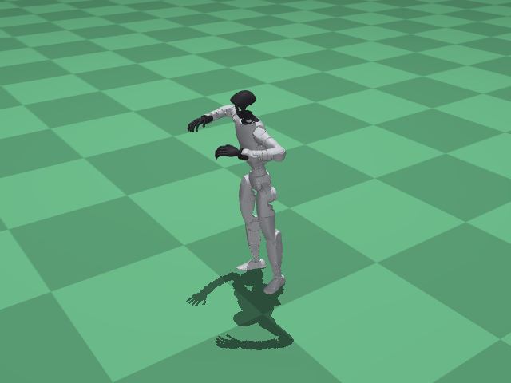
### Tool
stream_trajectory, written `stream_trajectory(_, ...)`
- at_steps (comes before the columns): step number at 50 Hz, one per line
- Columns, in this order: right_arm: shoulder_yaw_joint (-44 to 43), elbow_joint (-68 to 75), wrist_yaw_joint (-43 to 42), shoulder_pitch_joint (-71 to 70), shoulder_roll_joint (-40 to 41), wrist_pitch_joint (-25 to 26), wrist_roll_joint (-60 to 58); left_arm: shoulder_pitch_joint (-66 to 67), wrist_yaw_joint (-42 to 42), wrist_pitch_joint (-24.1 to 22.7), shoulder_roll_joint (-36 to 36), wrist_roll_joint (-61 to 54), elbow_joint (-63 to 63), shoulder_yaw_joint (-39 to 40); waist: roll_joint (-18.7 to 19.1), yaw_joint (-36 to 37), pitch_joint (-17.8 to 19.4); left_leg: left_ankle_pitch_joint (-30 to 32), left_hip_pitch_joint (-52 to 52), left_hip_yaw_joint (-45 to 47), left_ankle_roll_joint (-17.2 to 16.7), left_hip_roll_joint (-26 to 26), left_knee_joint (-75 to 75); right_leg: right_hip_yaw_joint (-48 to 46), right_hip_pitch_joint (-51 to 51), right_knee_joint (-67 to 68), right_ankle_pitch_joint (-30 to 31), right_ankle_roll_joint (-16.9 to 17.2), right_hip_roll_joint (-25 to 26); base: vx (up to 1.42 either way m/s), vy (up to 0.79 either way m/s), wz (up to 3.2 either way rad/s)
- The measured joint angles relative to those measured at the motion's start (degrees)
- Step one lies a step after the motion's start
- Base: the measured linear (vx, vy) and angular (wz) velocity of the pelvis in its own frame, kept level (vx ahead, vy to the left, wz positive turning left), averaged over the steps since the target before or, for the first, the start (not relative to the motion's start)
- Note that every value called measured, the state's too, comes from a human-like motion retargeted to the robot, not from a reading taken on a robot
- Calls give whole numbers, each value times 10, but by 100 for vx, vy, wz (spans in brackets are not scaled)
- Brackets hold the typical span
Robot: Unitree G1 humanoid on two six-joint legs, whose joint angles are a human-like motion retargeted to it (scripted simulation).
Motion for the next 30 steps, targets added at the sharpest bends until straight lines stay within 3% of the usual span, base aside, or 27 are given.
stream_trajectory(10,-15,10,17,-3,16,23,2,42,-5,16,-61,-32,11,68,-4,1,1,-6,0,7,6,4,9,10,-2,4,-2,0,2,0,0,0)
stream_trajectory(30,-71,49,10,21,-13,20,-25,82,-3,8,-40,-40,18,118,-3,-21,2,-6,1,10,5,12,17,10,-1,7,-4,0,9,0,0,0)
